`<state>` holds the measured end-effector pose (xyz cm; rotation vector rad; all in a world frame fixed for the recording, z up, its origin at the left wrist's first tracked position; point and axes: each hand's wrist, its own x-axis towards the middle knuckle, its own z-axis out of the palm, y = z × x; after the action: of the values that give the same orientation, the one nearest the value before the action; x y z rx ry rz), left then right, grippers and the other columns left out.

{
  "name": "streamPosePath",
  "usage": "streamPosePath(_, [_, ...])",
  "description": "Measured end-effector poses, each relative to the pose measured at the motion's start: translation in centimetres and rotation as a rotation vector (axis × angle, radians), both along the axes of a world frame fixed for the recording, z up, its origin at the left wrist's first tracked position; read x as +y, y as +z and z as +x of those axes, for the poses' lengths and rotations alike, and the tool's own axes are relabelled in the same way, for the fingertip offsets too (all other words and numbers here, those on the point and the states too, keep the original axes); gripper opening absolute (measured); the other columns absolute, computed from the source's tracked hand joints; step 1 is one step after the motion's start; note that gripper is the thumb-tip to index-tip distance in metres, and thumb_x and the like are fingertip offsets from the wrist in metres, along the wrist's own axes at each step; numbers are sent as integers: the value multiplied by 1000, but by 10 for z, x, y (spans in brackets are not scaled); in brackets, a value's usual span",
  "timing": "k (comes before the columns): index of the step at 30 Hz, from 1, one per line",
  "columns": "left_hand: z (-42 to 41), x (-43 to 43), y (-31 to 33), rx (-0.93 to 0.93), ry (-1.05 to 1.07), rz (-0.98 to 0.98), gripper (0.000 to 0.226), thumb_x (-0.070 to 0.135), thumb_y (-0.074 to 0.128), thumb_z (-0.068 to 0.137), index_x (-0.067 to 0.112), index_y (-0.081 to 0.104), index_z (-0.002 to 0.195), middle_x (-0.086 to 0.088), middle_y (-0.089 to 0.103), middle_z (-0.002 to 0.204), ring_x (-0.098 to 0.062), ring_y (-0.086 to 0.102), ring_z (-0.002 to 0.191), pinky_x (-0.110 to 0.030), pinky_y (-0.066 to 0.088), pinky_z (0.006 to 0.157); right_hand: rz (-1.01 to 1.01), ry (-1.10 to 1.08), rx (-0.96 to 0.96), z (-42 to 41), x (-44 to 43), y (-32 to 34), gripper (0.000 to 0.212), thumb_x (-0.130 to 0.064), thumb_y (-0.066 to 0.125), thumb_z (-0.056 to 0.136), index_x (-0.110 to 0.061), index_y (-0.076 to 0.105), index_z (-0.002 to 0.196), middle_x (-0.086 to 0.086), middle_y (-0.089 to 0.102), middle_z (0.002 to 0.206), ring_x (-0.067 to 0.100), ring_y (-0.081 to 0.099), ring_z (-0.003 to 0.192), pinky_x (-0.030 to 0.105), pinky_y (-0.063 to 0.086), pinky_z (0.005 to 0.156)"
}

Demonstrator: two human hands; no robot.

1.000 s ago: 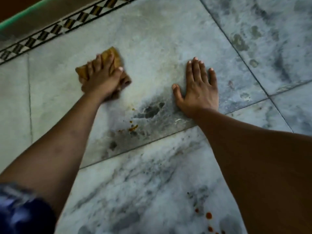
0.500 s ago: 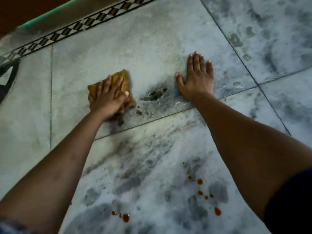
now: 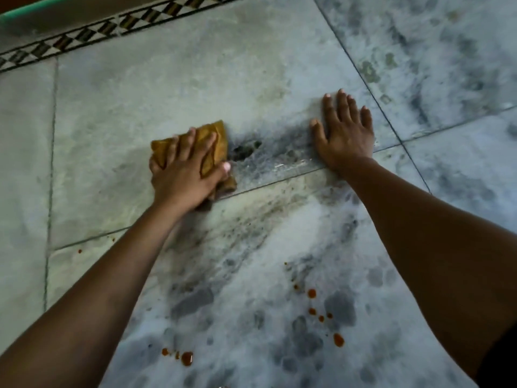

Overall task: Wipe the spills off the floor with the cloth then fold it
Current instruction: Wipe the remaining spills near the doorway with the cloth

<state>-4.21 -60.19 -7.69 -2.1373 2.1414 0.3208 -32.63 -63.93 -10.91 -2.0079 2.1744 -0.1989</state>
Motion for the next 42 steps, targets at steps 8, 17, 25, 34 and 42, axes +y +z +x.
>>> streamPosePath(8, [-117, -52, -6, 43, -51, -21, 64, 67, 24, 89, 45, 6, 147, 6, -8, 159, -27, -9, 145, -63, -3, 109, -37, -2, 8, 1, -2, -3, 63, -51, 18, 96, -21, 6, 151, 7, 2, 159, 20, 0, 146, 40, -3, 118])
streamPosePath(17, [-20, 17, -2, -13, -87, -59, 62, 69, 19, 86, 51, 10, 144, 13, -1, 158, -18, 0, 146, -54, 6, 112, -2, 19, 25, 1, 1, 1, 65, -51, 17, 97, -18, 1, 151, 10, -3, 159, 22, -3, 146, 39, -3, 118])
streamPosePath(25, [-29, 25, -4, -4, -9, -78, 61, 64, 23, 90, 45, 11, 146, 8, -2, 159, -22, -3, 146, -58, 5, 112, 20, 46, -29, 41, 21, 9, 68, -47, 23, 97, -7, 4, 150, 12, 2, 158, 24, 0, 146, 38, -2, 118])
streamPosePath(34, [43, 5, 2, 20, 265, -12, 60, 60, 26, 93, 44, 6, 147, 8, -5, 159, -20, -5, 146, -58, 2, 113, -27, 170, -71, 132, 55, 0, 75, -50, 12, 89, -5, 9, 149, 13, 7, 158, 24, 4, 146, 37, -3, 116])
streamPosePath(42, [-20, 31, -8, -8, 59, -113, 60, 60, 26, 92, 43, 10, 147, 7, -1, 159, -22, -1, 146, -58, 3, 111, -34, 158, -16, 131, 54, -1, 75, -51, 13, 90, -6, 7, 149, 14, 5, 158, 24, 2, 146, 39, -1, 118])
